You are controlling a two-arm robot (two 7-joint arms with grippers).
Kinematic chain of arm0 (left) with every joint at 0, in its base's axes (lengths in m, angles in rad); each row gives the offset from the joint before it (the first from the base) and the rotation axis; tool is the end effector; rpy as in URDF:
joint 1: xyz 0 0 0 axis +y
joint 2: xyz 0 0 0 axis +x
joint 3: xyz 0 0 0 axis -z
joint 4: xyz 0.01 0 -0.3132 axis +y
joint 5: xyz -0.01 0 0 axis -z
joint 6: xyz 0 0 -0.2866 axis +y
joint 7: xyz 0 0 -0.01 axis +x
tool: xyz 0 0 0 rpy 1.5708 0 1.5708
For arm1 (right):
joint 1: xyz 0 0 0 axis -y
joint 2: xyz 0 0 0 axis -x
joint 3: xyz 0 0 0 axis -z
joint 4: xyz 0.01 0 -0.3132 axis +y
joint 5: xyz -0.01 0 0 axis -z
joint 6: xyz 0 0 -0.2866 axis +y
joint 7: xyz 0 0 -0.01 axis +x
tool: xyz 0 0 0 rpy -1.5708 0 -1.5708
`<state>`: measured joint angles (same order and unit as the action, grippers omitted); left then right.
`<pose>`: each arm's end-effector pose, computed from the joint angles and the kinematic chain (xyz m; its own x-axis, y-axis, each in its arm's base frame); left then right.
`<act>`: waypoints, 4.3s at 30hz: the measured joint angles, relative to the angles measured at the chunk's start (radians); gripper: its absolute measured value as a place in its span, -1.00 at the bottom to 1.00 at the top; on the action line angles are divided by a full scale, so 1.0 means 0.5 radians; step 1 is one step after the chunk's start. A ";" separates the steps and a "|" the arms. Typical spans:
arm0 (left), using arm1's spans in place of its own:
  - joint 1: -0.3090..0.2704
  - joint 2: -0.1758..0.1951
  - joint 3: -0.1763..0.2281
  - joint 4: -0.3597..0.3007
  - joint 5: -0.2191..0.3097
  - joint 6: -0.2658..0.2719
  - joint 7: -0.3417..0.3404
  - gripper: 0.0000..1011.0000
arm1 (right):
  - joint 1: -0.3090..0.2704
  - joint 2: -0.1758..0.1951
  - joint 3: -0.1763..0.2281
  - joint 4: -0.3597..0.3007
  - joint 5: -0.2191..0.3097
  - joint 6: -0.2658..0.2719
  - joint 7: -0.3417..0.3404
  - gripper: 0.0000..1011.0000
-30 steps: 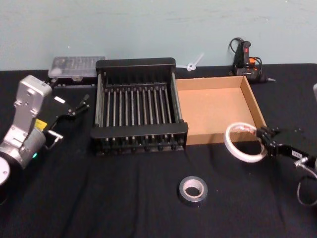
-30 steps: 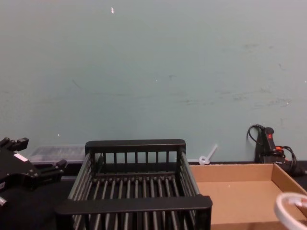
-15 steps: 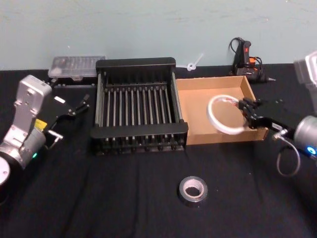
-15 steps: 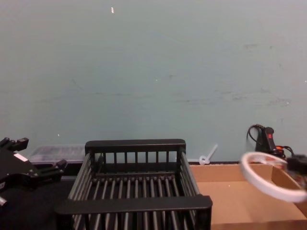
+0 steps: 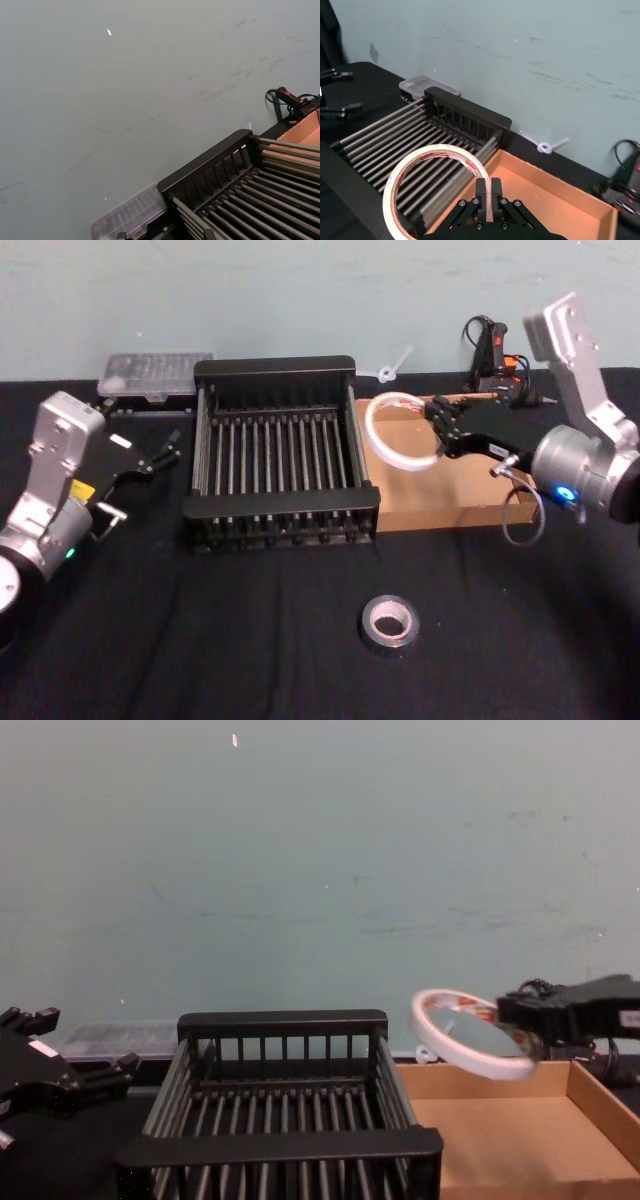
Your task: Pick up the white tape and place it into the black box , Pick up the silver tape and place it into the brown box.
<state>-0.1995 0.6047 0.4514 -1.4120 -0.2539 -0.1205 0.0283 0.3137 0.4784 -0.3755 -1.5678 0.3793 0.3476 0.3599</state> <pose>0.3409 0.1017 -0.3167 0.2923 0.8803 0.3737 -0.9553 0.2873 0.0703 0.3761 -0.0500 -0.2383 0.6135 -0.7853 0.0836 0.7737 0.5765 -0.2627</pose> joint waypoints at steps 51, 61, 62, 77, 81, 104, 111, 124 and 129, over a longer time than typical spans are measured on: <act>0.000 0.000 0.000 0.000 0.000 0.000 0.000 0.98 | 0.517 -0.402 -0.287 0.639 -0.141 -0.084 0.133 -0.74; 0.000 0.000 0.000 0.000 0.000 0.000 0.000 0.98 | 0.516 -0.401 -0.286 0.636 -0.139 -0.082 0.133 -0.17; 0.000 0.000 0.000 0.000 0.000 0.000 0.000 0.98 | 0.515 -0.400 -0.286 0.636 -0.139 -0.082 0.133 -0.13; 0.000 0.000 0.000 0.000 0.000 0.000 0.000 0.98 | 0.514 -0.399 -0.286 0.634 -0.137 -0.081 0.133 0.82; 0.000 0.000 0.000 0.000 0.000 0.000 0.000 0.98 | 0.514 -0.399 -0.286 0.634 -0.137 -0.081 0.133 0.97; 0.000 0.000 0.000 0.000 0.000 0.000 0.000 0.98 | 0.387 -0.293 -0.180 0.377 -0.090 0.051 0.089 0.98; 0.000 0.000 0.000 0.000 0.000 0.000 0.000 0.98 | 0.272 -0.157 -0.106 0.140 -0.010 0.253 0.079 0.98; 0.000 0.000 0.000 0.000 0.000 0.000 0.000 0.98 | -0.035 0.198 -0.044 -0.328 0.122 0.499 0.116 0.98; 0.000 0.000 0.000 0.000 0.000 0.000 0.000 0.98 | -0.126 0.305 -0.043 -0.443 0.159 0.528 0.144 0.98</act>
<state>-0.1995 0.6047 0.4514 -1.4120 -0.2539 -0.1205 0.0283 0.2508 0.6309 -0.3971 -1.7894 0.4586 0.6115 0.4320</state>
